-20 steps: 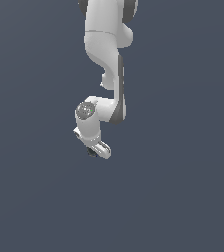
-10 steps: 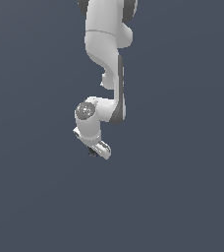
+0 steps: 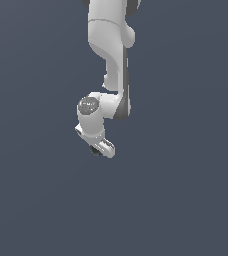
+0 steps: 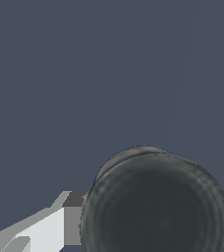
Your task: Pick up the object and move it to a goal position.
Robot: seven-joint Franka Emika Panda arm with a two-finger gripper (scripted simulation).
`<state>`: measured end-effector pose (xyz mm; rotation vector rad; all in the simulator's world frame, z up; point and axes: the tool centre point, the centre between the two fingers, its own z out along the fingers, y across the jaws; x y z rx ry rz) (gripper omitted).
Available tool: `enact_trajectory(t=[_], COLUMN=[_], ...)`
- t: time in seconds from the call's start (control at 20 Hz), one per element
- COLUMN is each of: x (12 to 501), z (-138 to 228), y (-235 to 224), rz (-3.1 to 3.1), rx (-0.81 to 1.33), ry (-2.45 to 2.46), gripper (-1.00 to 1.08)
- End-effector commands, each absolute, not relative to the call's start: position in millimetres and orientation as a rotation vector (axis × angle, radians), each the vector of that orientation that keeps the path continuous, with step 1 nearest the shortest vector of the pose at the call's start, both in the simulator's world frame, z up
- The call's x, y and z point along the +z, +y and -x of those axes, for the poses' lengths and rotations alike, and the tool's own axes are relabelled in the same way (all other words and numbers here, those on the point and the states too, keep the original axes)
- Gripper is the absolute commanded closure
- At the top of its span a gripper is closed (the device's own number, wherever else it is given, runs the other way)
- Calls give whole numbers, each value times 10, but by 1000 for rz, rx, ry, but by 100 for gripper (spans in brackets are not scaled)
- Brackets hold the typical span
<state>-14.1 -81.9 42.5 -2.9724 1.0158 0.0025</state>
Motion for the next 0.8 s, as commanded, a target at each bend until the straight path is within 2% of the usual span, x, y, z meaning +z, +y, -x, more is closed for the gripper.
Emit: enact_trajectory(t=[0.0, 0.3, 0.75], x=[583, 1104, 2146], z=[146, 185, 253], y=[-769, -605, -286], rz=[2972, 2971, 2973], rx=[0, 0, -1], ry=[1015, 1016, 1018], gripper=[108, 108, 108])
